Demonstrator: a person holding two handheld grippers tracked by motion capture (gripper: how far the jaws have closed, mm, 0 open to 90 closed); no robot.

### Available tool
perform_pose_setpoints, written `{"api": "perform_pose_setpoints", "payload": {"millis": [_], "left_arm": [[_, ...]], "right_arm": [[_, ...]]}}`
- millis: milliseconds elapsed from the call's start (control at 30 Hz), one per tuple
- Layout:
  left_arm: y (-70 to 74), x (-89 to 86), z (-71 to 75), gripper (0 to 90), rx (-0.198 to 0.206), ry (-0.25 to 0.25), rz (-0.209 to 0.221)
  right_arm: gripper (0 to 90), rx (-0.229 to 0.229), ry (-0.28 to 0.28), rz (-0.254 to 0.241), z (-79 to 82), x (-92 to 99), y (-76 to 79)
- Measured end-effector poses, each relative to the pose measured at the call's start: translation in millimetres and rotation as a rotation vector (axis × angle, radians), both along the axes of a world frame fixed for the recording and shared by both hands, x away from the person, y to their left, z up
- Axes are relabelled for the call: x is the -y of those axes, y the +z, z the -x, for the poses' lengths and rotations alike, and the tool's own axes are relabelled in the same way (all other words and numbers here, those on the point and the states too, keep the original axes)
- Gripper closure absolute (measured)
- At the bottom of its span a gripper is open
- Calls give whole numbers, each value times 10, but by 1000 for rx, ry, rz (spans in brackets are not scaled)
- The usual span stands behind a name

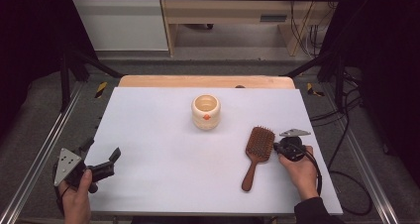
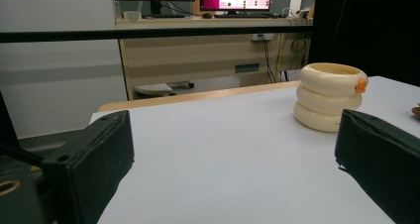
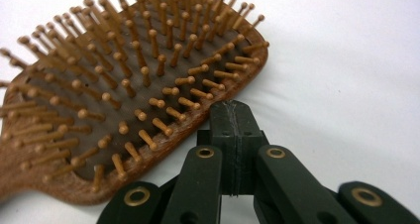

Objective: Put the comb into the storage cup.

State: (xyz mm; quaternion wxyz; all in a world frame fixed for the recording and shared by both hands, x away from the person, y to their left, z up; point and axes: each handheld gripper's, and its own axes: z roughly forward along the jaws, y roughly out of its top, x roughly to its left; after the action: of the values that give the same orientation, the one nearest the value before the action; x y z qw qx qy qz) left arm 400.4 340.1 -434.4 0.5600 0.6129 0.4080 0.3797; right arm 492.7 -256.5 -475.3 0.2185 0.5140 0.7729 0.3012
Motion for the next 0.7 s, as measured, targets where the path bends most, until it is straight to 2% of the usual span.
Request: {"api": "perform_pose_setpoints", "payload": {"millis": [400,700], "left_arm": [[1,0,-4,19,1,-1,0],[1,-1,-2,19,1,-1,1]], "right_arm": [[900,-22,45,30,-159,-51,28],[900,-15,80,49,-239,-100,38]]}}
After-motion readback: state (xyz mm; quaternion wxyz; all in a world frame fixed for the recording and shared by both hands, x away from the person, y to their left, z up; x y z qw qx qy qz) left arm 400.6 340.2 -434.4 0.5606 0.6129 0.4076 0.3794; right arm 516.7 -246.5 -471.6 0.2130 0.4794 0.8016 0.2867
